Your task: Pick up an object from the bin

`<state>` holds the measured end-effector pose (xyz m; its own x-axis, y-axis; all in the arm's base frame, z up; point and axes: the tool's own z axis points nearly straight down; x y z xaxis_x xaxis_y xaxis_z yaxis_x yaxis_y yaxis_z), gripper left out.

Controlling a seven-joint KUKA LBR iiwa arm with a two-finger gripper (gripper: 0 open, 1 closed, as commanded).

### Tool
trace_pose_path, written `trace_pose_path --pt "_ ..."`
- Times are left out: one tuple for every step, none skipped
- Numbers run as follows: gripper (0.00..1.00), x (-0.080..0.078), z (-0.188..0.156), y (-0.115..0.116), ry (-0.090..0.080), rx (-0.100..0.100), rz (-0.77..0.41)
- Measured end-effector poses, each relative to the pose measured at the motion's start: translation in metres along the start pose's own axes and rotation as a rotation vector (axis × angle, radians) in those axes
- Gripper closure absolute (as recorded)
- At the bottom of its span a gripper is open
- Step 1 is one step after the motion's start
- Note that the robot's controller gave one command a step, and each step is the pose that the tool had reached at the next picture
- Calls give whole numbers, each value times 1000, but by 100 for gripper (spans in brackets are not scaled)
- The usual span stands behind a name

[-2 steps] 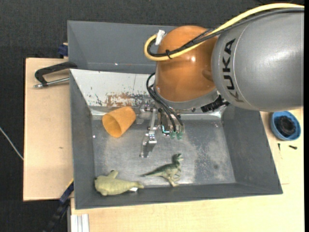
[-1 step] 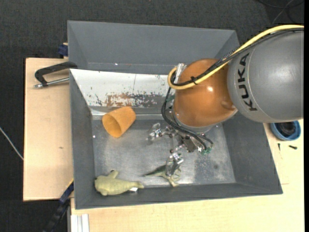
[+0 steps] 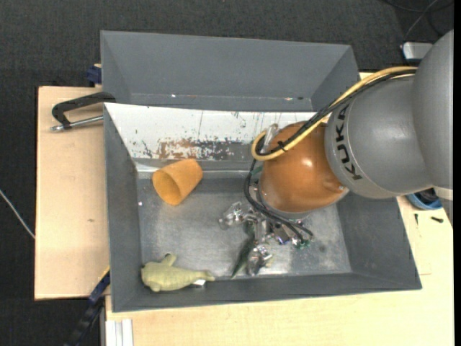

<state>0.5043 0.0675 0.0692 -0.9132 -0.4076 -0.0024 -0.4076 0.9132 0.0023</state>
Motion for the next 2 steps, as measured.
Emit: trace_pose_path --pt "100 -2 -4 1 -5 1 -2" --pt "100 -1 -159 -16 -10 7 -204"
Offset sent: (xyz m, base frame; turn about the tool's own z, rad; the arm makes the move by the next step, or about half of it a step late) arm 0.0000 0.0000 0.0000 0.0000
